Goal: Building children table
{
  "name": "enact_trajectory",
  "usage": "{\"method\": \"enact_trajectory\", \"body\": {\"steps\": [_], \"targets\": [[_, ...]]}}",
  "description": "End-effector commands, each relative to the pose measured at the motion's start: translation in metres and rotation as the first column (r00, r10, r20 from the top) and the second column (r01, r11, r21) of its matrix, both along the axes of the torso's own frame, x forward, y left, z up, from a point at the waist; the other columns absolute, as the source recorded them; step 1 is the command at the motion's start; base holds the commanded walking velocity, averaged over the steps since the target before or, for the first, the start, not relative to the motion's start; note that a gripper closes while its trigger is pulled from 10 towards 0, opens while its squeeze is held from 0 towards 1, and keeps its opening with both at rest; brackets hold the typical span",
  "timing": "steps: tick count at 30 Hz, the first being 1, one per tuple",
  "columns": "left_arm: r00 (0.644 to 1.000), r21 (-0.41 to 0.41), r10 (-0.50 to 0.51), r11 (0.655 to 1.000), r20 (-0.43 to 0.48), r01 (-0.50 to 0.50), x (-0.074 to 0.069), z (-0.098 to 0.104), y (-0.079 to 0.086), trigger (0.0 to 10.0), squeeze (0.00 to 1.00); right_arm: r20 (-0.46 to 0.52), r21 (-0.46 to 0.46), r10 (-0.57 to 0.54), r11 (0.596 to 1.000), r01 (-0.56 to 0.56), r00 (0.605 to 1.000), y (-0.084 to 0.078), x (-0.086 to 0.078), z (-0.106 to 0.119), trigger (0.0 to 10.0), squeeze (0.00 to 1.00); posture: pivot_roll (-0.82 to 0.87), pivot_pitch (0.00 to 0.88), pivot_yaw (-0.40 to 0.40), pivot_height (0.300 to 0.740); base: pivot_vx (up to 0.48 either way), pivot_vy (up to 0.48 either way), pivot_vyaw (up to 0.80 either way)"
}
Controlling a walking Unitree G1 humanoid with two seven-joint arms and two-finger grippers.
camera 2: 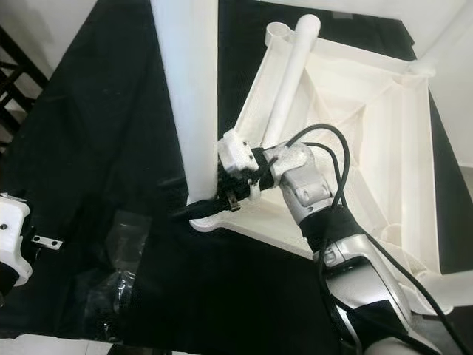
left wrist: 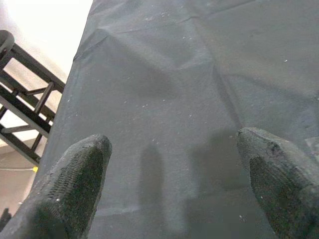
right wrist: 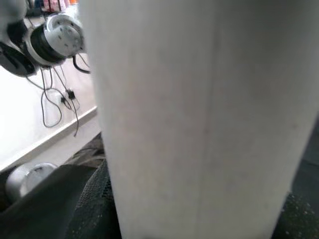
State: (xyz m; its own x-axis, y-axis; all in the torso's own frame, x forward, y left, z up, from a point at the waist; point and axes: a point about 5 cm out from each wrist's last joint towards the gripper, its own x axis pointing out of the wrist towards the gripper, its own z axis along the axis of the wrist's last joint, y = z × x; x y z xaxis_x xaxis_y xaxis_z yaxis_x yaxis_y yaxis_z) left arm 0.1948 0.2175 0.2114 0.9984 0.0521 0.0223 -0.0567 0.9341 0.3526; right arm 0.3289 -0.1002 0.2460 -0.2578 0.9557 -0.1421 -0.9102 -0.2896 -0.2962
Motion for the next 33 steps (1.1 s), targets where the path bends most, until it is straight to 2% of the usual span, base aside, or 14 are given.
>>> {"method": "enact_trajectory", "body": {"steps": [1, 6, 13, 19, 24, 33], "targets": [[1.0, 0.015, 0.0, 1.0, -0.02, 0.0, -0.001, -0.004, 0.001, 10.0, 0.0, -0.248, -0.147, -0.084, 0.988, 0.048, 0.965, -0.012, -0.001, -0.057, 10.0, 0.0, 0.08, 0.361, -0.091, 0.74, 0.0, 0.0, 0.0], [1.0, 0.015, -0.002, 1.0, -0.017, 0.002, 0.0, -0.004, 0.001, 10.0, 0.0, -0.308, -0.096, -0.094, 0.993, 0.067, 0.947, -0.016, 0.0, -0.058, 10.0, 0.0, 0.08, 0.36, -0.089, 0.74, 0.0, 0.0, 0.0], [1.0, 0.019, -0.002, 1.0, -0.016, 0.002, 0.0, -0.003, 0.002, 10.0, 0.0, -0.321, -0.114, -0.094, 0.992, 0.06, 0.942, -0.019, -0.003, -0.067, 10.0, 0.0, 0.08, 0.363, -0.082, 0.74, 0.0, 0.0, 0.0], [1.0, 0.024, -0.003, 1.0, -0.017, 0.004, -0.001, -0.002, 0.002, 10.0, 0.0, -0.272, -0.175, -0.077, 0.984, 0.03, 0.959, -0.018, -0.006, -0.068, 10.0, 0.0, 0.09, 0.366, -0.08, 0.74, 0.0, 0.0, 0.0], [1.0, 0.04, 0.011, 0.999, -0.017, -0.011, -0.006, 0.001, 0.006, 10.0, 0.0, -0.193, -0.248, -0.019, 0.968, -0.03, 0.981, -0.011, -0.005, -0.057, 10.0, 0.0, 0.12, 0.389, -0.096, 0.74, 0.0, 0.0, 0.0], [0.998, 0.077, 0.051, 0.996, -0.023, -0.049, -0.018, 0.007, 0.015, 10.0, 0.0, -0.15, -0.271, 0.027, 0.96, -0.068, 0.988, -0.002, -0.003, -0.05, 10.0, 0.0, 0.17, 0.408, -0.113, 0.74, 0.0, 0.0, 0.0]]}}
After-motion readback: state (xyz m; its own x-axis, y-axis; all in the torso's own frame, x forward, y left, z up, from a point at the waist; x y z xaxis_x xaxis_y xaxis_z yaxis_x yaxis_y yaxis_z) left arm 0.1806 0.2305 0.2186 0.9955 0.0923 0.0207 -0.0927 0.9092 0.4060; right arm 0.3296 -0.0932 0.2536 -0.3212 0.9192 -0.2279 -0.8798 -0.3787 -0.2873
